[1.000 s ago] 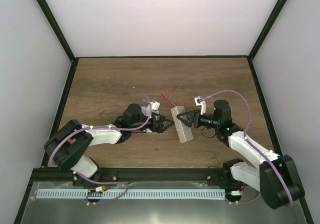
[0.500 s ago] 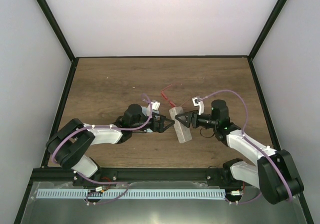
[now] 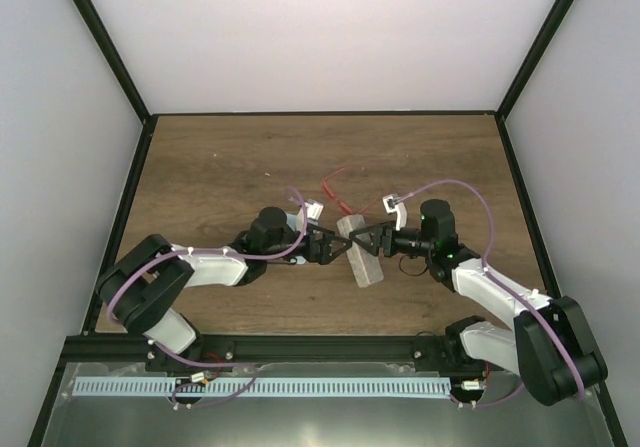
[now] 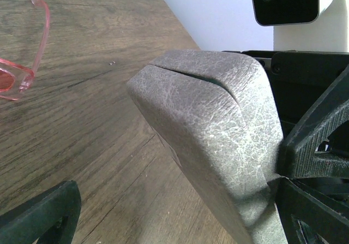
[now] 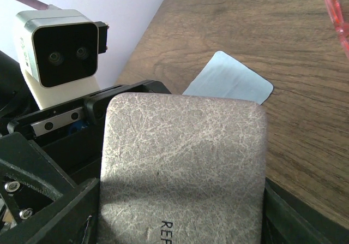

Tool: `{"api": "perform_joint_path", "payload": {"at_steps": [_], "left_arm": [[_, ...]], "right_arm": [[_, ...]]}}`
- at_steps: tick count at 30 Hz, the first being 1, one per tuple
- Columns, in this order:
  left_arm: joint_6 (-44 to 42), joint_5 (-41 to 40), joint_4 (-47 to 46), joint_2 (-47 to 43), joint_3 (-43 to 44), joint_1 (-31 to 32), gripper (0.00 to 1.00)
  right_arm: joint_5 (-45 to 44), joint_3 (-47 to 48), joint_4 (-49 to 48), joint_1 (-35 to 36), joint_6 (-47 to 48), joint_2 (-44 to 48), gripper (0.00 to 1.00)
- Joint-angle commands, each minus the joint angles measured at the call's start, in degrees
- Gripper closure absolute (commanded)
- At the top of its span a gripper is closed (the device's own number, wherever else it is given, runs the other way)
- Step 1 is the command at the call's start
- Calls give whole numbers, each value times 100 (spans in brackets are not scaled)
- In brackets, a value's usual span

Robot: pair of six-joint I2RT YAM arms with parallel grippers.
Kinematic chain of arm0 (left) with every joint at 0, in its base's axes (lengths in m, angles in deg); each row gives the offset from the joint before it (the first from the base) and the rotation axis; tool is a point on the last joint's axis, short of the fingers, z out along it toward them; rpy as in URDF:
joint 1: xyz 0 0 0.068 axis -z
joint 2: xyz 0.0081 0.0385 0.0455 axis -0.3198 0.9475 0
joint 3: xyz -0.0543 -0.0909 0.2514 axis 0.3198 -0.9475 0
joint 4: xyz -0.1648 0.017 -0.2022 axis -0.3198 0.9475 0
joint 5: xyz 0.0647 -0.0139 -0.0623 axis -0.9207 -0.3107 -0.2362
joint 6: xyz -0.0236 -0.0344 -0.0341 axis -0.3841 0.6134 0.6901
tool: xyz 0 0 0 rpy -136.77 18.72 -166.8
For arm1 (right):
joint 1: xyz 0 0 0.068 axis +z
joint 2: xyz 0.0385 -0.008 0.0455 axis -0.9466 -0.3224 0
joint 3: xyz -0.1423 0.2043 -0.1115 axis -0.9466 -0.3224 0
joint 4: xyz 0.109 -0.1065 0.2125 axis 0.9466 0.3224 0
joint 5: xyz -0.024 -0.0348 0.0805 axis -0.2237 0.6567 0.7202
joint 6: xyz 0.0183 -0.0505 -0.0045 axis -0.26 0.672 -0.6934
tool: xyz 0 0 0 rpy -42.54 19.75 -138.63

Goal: Organize the sunglasses
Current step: Open the sunglasses case.

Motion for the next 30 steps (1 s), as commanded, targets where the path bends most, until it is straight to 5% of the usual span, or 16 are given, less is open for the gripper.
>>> {"api": "perform_joint_path", "payload": {"at_steps": [1,30], "left_arm": [[-46,-84,5,182,167,33,0],[-228,-625,687,309,334,29,0]], "right_arm": [[169,70,-247,47,-45,226,42],[353,49,-232,-169,-178,803,44]]}}
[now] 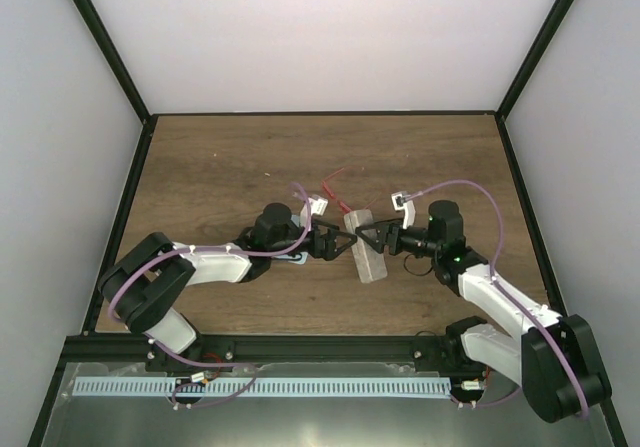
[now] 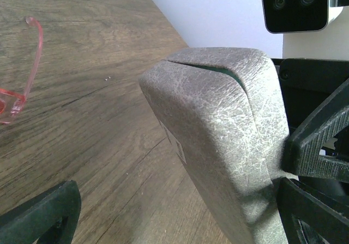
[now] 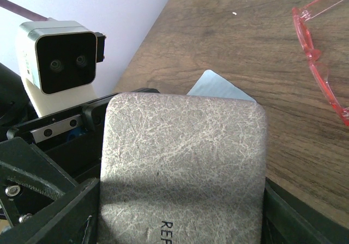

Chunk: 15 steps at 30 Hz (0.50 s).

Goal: Organize the sunglasses
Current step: Open the sunglasses case.

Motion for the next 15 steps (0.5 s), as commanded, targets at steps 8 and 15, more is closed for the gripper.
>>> {"api": "perform_joint_path", "payload": {"at_steps": [8,15], "left_arm": [[-167,-624,773,265,109,-24,0],[-196,-759,951,267,158,-43,0]], "right_arm": [[730,82,-499,-2,-182,383,44],[779,88,-460,-24,-187,500,45]]}}
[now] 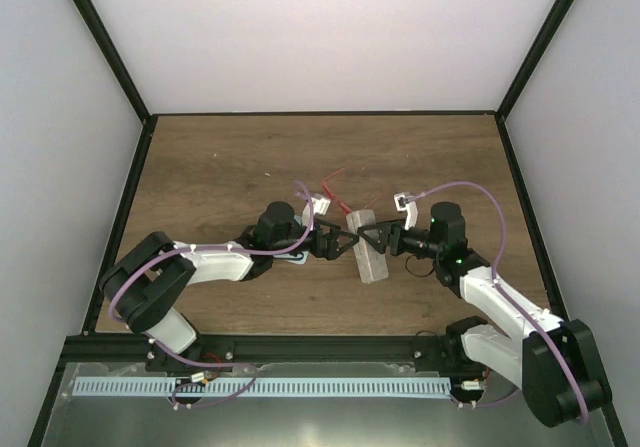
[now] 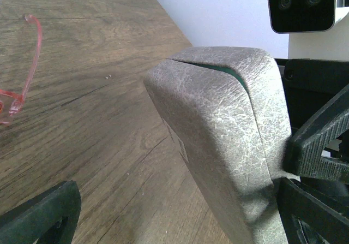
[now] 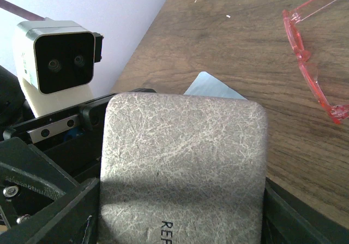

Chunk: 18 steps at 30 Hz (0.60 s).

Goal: Organize the sunglasses
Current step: Open the sunglasses case.

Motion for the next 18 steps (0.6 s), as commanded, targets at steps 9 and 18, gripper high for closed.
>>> {"api": "perform_joint_path", "payload": {"at_steps": [9,18], "left_arm": [[-121,-784,833,240,31,-139,0],[-131,-857,942,326,90,-169,0]], "right_arm": [[889,161,-489,-91,-216,474,46],[1021,143,-491,-115,-271,583,47]]}}
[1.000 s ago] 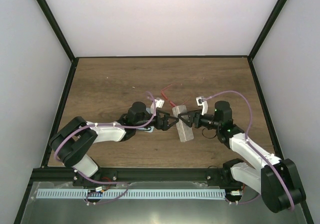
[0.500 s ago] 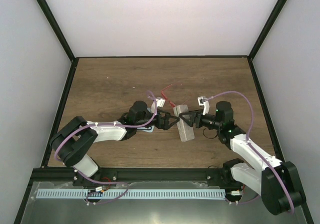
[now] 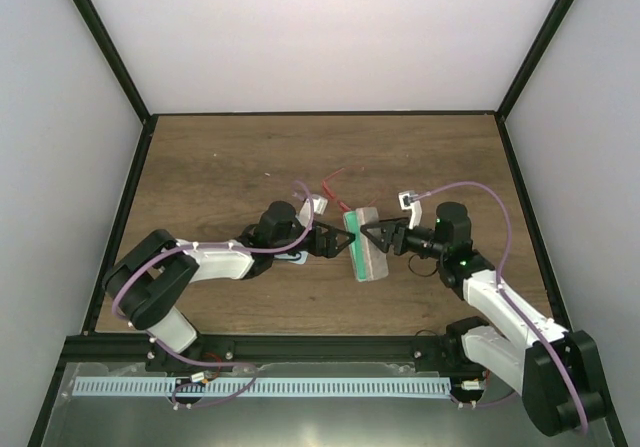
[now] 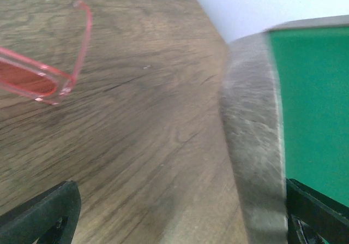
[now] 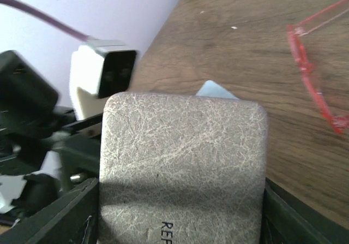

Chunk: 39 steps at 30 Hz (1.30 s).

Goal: Organize the sunglasses
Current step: Open the sunglasses case, then place the sunglasses case at the center of the board.

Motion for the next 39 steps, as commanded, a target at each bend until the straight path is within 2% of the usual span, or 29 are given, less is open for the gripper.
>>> {"api": "perform_joint_path", "payload": {"at_steps": [1,8,17,25,30,39], "left_arm": [[-112,-573,627,259,55,-104,0],[-148,-567,690,213,65,-111,0],[-272,-551,897,-321,3,-116,0],[-339,-715,1053,-552,-39,-116,0],[-329,-699,1061,-451,-6,-112,0],[-341,-686,1096,-384,29,-116,0]], "right_arm": [[984,147,-571,70,-253,310,47],[732,223,-309,63,-115,73,47],[581,427,99,66,-21,-1078,48],[403,563,225,35,-137,-2166,44],[157,697,377,22,-67,-2542,33],[-393,766,729,24,147,-2410,10]]}}
